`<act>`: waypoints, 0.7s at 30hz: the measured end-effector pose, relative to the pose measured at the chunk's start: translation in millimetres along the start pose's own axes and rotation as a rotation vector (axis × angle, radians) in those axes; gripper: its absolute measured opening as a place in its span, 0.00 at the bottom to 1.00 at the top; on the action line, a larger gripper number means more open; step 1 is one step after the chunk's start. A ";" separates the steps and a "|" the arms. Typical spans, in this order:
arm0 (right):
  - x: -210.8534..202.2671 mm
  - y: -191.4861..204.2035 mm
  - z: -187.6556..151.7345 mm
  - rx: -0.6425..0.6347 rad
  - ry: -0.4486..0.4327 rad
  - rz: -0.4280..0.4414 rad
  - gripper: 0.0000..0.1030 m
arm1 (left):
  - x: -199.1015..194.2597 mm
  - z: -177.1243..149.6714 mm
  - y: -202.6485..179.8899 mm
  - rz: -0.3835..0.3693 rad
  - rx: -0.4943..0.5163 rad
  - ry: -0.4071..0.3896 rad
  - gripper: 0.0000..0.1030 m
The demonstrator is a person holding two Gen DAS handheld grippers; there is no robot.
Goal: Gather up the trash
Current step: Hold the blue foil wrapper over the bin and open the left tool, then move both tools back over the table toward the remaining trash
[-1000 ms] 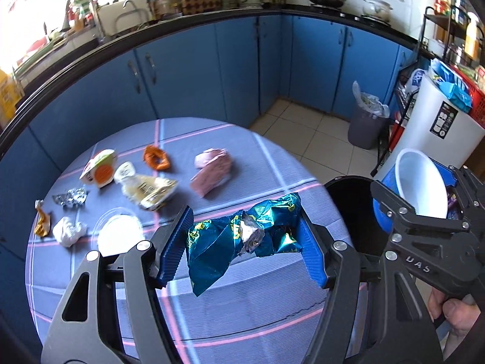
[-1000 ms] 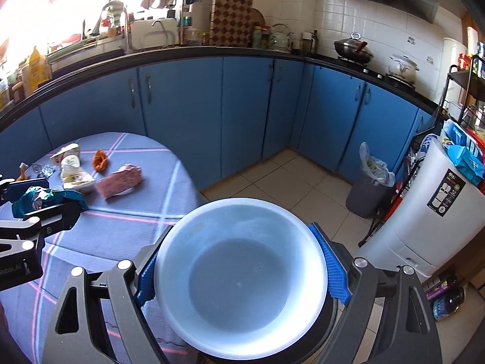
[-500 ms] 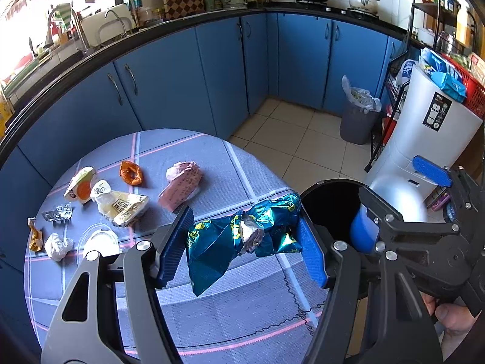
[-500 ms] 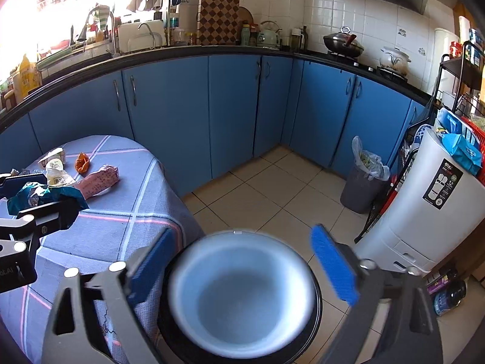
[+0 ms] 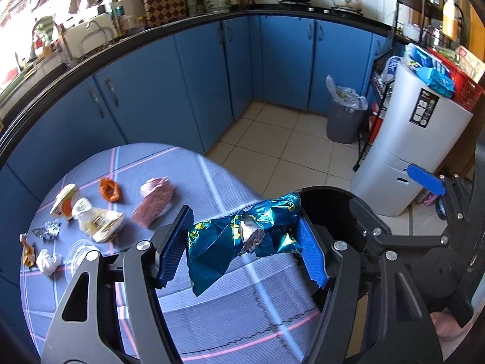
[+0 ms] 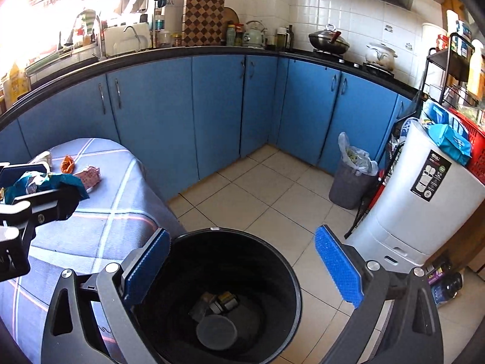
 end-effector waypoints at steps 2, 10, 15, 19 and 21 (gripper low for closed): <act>-1.1 -7.3 -2.3 0.013 0.000 -0.009 0.91 | 0.2 5.1 -9.5 -0.019 0.016 -0.002 0.66; 0.7 -23.2 -13.8 0.034 0.023 -0.030 0.91 | 0.5 25.1 -42.8 -0.092 0.045 -0.015 0.87; 3.5 -22.2 -20.9 0.026 0.040 -0.025 0.91 | 0.6 26.9 -45.4 -0.085 0.043 -0.025 0.91; 2.6 -13.5 -21.2 0.014 0.042 -0.007 0.91 | 3.8 18.7 -30.4 -0.069 0.017 -0.006 0.91; 1.0 -6.5 -19.7 0.005 0.038 0.008 0.91 | 2.9 11.5 -18.0 -0.051 -0.002 -0.001 0.91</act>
Point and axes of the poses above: each gripper's, at about its wrist camera, not at the fingertips, and x roughly the way its jaws point, y to its left, z to its top, the point moved 7 cm from there along x, roughly the way its jaws point, and after that the axes turned 14 degrees about y, right-handed, at the moved point
